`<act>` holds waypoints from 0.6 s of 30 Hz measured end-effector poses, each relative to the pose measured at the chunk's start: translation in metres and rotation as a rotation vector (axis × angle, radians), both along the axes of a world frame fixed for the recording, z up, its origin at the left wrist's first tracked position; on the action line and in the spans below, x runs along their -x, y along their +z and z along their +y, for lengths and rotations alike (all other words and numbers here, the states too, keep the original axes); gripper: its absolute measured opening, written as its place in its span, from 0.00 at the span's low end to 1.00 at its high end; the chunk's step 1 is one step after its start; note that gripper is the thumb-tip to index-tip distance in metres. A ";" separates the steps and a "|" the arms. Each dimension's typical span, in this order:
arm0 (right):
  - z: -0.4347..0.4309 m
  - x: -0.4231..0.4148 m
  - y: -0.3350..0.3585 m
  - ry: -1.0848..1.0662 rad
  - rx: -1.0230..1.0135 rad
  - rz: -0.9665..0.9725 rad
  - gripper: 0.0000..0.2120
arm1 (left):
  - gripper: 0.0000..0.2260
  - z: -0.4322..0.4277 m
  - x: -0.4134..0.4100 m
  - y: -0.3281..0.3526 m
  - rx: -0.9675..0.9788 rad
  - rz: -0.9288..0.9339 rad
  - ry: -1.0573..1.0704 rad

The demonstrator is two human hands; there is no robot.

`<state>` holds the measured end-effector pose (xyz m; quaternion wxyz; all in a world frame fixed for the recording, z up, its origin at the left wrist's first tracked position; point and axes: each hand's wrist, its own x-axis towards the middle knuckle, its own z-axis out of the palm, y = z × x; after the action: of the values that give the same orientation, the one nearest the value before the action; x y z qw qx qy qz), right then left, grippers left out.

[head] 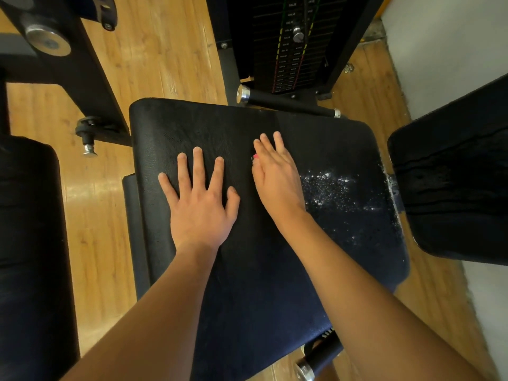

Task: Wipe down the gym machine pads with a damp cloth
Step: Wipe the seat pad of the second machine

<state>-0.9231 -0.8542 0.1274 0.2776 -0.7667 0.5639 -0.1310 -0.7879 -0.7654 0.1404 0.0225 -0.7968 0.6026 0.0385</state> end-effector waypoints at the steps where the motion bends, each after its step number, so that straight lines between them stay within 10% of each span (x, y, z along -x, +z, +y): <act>1: -0.003 -0.002 0.000 -0.007 0.005 0.001 0.21 | 0.28 0.000 0.000 0.000 0.004 0.004 0.000; 18: 0.020 0.010 -0.002 0.005 -0.016 -0.014 0.21 | 0.29 0.000 0.001 0.002 -0.017 -0.002 0.005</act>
<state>-0.9328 -0.8340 0.1258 0.2881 -0.7650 0.5609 -0.1309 -0.7886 -0.7656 0.1428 0.0296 -0.7980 0.6004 0.0428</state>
